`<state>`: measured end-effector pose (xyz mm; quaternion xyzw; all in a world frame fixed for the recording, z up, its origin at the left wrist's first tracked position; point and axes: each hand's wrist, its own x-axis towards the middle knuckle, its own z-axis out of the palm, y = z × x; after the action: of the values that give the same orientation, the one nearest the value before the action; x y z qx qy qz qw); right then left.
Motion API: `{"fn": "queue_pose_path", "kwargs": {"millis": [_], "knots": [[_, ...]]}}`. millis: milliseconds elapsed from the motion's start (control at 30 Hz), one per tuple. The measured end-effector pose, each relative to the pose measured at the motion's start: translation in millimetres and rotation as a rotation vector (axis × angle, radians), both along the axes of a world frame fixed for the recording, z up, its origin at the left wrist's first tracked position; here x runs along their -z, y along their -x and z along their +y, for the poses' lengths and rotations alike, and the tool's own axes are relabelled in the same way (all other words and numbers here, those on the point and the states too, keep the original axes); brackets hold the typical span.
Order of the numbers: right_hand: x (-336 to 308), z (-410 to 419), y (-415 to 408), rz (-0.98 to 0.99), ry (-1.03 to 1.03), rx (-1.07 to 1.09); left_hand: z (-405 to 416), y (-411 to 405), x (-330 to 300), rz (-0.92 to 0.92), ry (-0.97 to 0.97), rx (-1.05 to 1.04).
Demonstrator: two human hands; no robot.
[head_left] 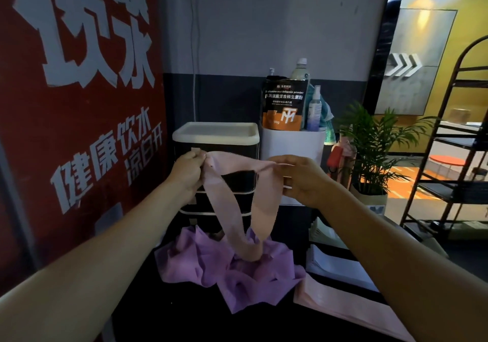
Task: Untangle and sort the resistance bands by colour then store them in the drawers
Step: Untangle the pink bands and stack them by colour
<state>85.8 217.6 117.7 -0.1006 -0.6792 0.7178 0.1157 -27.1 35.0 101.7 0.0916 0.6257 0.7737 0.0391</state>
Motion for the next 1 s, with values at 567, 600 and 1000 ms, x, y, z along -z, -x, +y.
{"fn": "queue_pose_path", "kwargs": {"millis": [567, 600, 1000], "knots": [[-9.9, -16.6, -9.7, 0.355, -0.612, 0.091, 23.8, -33.9, -23.5, 0.081, -0.059, 0.277], [-14.1, -20.2, -9.3, 0.391, -0.626, 0.071, 27.0, -35.6, -25.7, 0.093, -0.057, 0.282], [-28.5, 0.1, -12.6, 0.427, -0.827, 0.294, 42.6, -47.1, -26.3, 0.436, 0.271, 0.334]]}}
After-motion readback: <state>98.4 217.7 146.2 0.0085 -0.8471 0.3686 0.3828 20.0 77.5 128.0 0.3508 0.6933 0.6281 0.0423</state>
